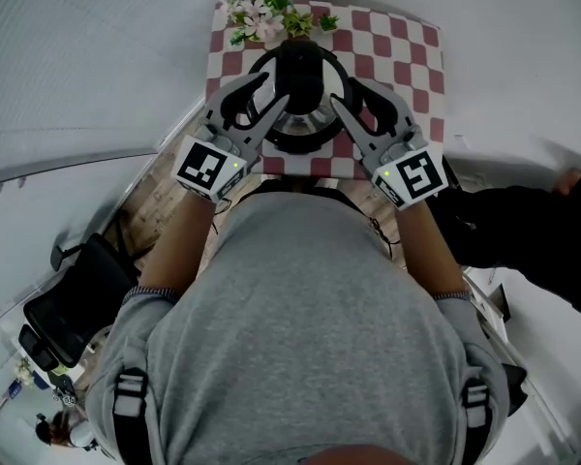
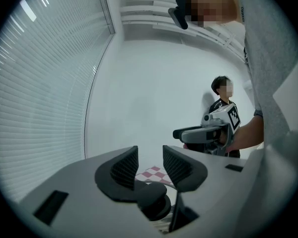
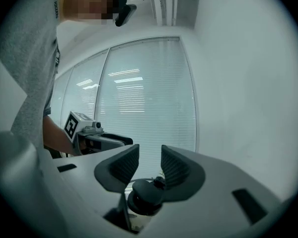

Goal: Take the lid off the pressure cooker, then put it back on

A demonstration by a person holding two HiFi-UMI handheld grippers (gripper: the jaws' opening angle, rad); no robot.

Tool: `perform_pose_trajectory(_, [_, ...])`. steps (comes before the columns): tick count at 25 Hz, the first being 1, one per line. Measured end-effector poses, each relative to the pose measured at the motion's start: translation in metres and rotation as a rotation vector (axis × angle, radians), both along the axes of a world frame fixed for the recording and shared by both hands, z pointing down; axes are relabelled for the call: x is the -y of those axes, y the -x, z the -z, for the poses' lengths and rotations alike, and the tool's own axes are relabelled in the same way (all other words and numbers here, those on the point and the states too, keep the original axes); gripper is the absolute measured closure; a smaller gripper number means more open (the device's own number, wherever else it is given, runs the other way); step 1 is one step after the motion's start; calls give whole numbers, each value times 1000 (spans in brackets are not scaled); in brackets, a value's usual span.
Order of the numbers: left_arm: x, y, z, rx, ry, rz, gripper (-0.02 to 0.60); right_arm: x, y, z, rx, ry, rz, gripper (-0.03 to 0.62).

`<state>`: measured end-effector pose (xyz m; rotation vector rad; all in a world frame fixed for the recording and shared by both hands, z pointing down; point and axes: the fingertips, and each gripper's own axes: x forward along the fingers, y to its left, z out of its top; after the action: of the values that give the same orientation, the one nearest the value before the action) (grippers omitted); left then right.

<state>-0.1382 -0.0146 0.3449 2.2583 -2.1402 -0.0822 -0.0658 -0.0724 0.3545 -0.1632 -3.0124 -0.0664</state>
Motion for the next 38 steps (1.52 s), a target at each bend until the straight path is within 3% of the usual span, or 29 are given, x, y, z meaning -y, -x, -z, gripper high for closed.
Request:
perform_pose_trajectory(5, [-4, 1, 3, 10, -4, 13, 484, 0, 1, 3, 14, -1, -14, 472])
perform_pose_trajectory(7, [-5, 2, 5, 18, -4, 26, 529, 0, 1, 4, 19, -3, -19, 511])
perform_pose_trajectory(12, [-7, 4, 7, 23, -15, 41, 557, -1, 1, 3, 25, 2, -26, 581])
perform_pose_trajectory(38, [-37, -11, 19, 27, -52, -20, 560, -37, -10, 7, 18, -25, -102, 589])
